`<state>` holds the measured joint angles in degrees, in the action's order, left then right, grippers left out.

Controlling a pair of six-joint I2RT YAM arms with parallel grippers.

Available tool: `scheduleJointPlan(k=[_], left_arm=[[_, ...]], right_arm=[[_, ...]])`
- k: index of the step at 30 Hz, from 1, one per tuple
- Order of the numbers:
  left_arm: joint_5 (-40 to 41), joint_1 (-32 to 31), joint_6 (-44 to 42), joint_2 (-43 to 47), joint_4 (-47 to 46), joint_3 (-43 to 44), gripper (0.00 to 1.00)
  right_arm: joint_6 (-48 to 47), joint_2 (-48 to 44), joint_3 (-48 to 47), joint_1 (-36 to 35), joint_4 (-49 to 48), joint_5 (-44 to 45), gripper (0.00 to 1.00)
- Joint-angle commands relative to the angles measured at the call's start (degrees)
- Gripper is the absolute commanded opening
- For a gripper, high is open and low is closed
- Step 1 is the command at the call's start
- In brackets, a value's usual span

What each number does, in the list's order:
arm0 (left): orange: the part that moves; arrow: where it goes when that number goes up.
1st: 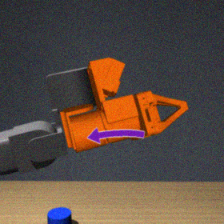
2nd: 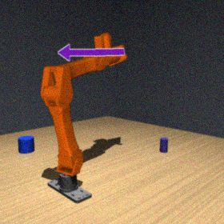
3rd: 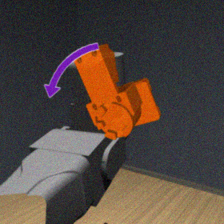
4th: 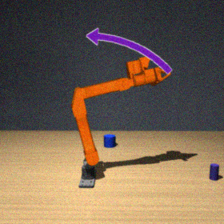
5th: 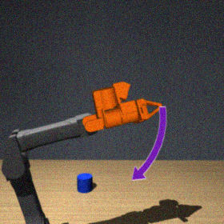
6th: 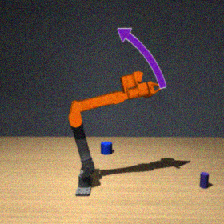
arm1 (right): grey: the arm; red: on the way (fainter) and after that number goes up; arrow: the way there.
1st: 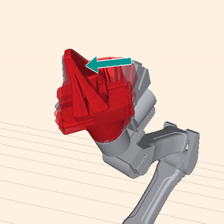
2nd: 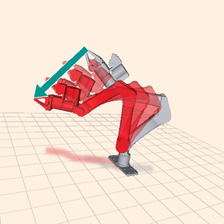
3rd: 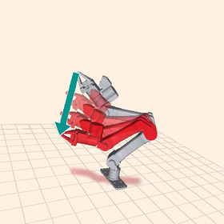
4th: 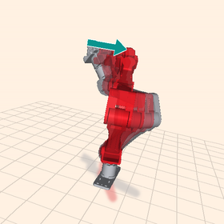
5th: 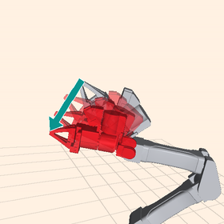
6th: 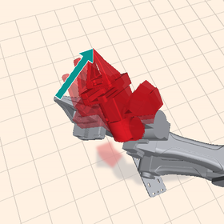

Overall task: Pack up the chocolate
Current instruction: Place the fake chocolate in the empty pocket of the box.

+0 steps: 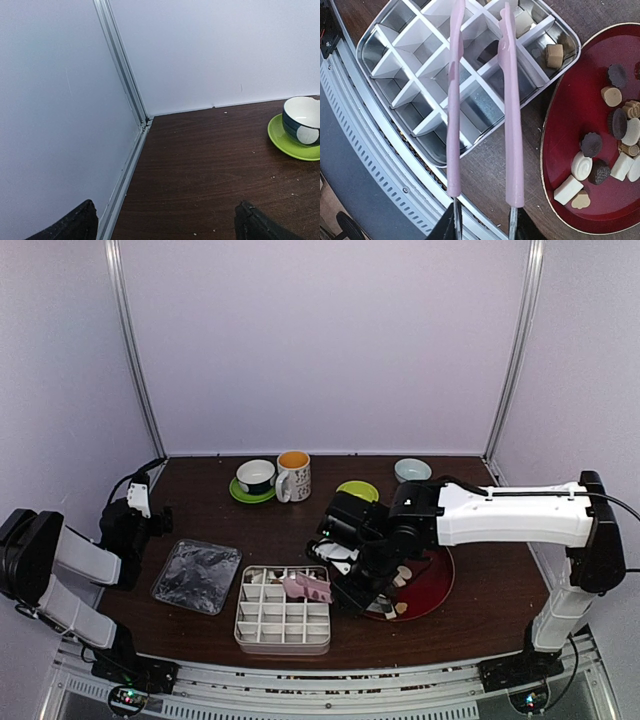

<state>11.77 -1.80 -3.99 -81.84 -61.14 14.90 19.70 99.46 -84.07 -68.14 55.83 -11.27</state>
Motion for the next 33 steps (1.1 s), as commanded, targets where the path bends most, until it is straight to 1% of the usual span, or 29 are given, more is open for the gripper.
scheduleJointPlan(k=[1,5,8,13,17,20,24,26,28,31,33], left_arm=[[0.4,0.5,0.1,0.0,-1.4,0.9,0.98],[0.3,0.5,0.1,0.0,-1.3,0.9,0.98],[0.4,0.5,0.0,0.1,-1.4,0.9,0.98],[0.4,0.5,0.0,0.1,-1.4,0.9,0.98],[0.3,0.5,0.0,0.0,-1.4,1.0,0.98],[0.4,0.5,0.0,0.0,-1.4,0.9,0.98],[0.4,0.5,0.0,0.1,-1.4,0.9,0.98],[0.3,0.5,0.0,0.1,-1.4,0.9,0.98],[0.3,0.5,0.0,0.1,-1.4,0.9,0.98],[0.4,0.5,0.0,0.1,-1.5,0.9,0.98],[0.3,0.6,0.0,0.1,-1.4,0.9,0.98]], right_arm=[[0.5,-1.6,-0.8,-0.3,-0.3,3.1,0.32],[3.5,-3.8,0.1,-0.2,0.7,9.1,0.29],[6.1,-6.9,3.2,0.3,0.2,13.5,0.27],[12.3,-14.5,12.7,2.2,-4.5,19.4,0.26],[16.8,-20.1,20.0,4.1,-8.5,22.5,0.25],[17.4,-23.6,24.0,5.1,-11.4,24.2,0.25],[14.3,-26.1,27.5,6.6,-13.9,26.7,0.24],[11.6,-26.8,29.5,8.3,-16.2,25.1,0.24],[8.0,-27.0,30.3,11.0,-18.3,19.8,0.24],[4.4,-26.5,29.5,15.0,-18.1,14.3,0.24],[2.7,-26.2,27.8,16.8,-15.9,12.5,0.23]])
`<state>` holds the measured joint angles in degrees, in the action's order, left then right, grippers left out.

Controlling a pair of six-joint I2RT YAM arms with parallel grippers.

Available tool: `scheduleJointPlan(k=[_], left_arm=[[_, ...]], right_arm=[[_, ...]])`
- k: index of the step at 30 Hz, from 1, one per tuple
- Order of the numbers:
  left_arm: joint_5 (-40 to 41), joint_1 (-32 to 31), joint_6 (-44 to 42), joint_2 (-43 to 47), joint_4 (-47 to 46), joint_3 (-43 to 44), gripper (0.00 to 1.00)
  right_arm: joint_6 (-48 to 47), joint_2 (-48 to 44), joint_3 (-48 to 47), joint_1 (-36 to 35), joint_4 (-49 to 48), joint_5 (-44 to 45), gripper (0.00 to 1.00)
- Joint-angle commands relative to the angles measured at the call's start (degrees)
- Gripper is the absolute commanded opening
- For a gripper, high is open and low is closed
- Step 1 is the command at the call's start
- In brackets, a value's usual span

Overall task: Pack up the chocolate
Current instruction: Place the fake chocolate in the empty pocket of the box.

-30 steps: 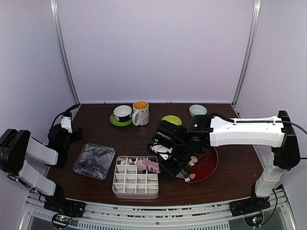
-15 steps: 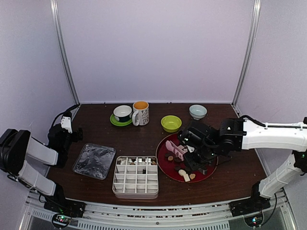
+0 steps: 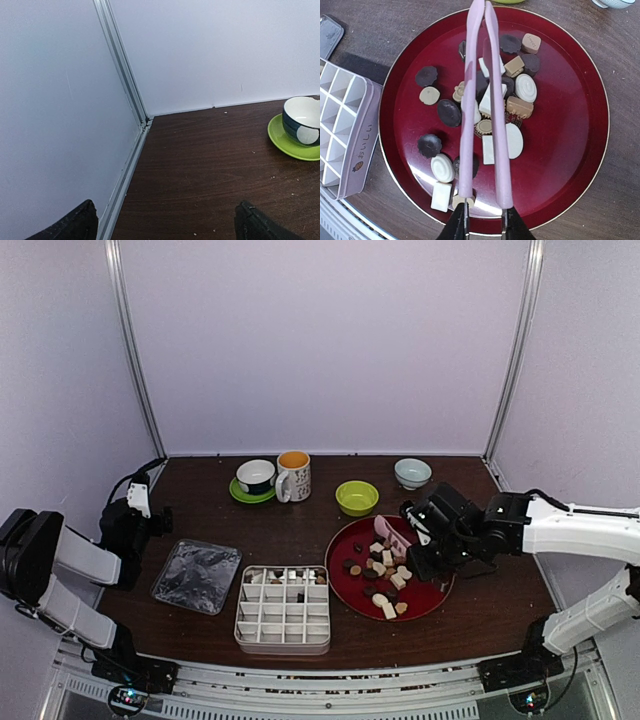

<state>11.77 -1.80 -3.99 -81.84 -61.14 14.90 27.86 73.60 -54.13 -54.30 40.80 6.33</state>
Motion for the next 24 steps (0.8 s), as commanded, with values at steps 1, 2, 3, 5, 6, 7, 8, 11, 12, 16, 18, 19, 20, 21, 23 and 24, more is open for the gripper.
scheduleJointPlan(k=[1,2,3,5,6,7,8,11,12,16,18,19,20,21,23,24], left_arm=[[0.3,0.5,0.1,0.1,-1.4,0.9,0.98],[0.3,0.6,0.0,0.1,-1.4,0.9,0.98],[0.3,0.5,0.0,0.1,-1.4,0.9,0.98],[0.3,0.5,0.0,0.1,-1.4,0.9,0.98],[0.4,0.5,0.0,0.0,-1.4,0.9,0.98],[0.3,0.5,0.0,0.1,-1.4,0.9,0.98],[0.3,0.5,0.0,0.0,-1.4,0.9,0.98],[0.3,0.5,0.1,0.0,-1.4,0.9,0.98],[0.3,0.5,0.0,0.1,-1.4,0.9,0.98],[0.4,0.5,0.0,0.1,-1.4,0.9,0.98],[0.3,0.5,0.0,0.0,-1.4,0.9,0.98],[0.4,0.5,0.0,0.1,-1.4,0.9,0.98],[0.3,0.5,0.0,0.0,-1.4,0.9,0.98],[0.3,0.5,0.0,0.1,-1.4,0.9,0.98],[0.3,0.5,0.1,0.0,-1.4,0.9,0.98],[0.3,0.5,0.0,0.1,-1.4,0.9,0.98]], right_arm=[[-5.5,-0.3,-3.1,3.7,1.0,-6.1,0.23],[-5.2,-0.2,-4.1,4.7,2.8,-7.8,0.23],[-4.2,-0.1,-5.6,5.6,5.7,-9.6,0.23],[-2.1,-0.1,-9.0,6.5,11.4,-11.9,0.23],[-1.4,-0.5,-10.5,6.6,13.9,-12.6,0.23],[-0.6,-0.9,-12.0,6.6,16.0,-13.4,0.23],[-0.1,-1.2,-13.3,6.6,17.9,-14.2,0.23],[0.2,-1.1,-17.3,6.7,23.5,-16.5,0.24],[0.3,-0.6,-19.0,6.7,26.0,-17.2,0.24],[1.1,1.5,-21.7,6.7,30.1,-20.0,0.24],[1.8,2.6,-22.8,6.7,31.3,-21.0,0.24],[2.2,3.3,-23.3,6.7,31.9,-21.7,0.24],[2.7,4.1,-23.7,6.7,32.7,-22.3,0.24],[3.1,5.1,-24.3,6.6,33.9,-23.1,0.24],[4.1,6.6,-25.0,6.6,35.4,-24.4,0.24],[4.4,7.5,-25.7,6.5,36.1,-24.8,0.24]])
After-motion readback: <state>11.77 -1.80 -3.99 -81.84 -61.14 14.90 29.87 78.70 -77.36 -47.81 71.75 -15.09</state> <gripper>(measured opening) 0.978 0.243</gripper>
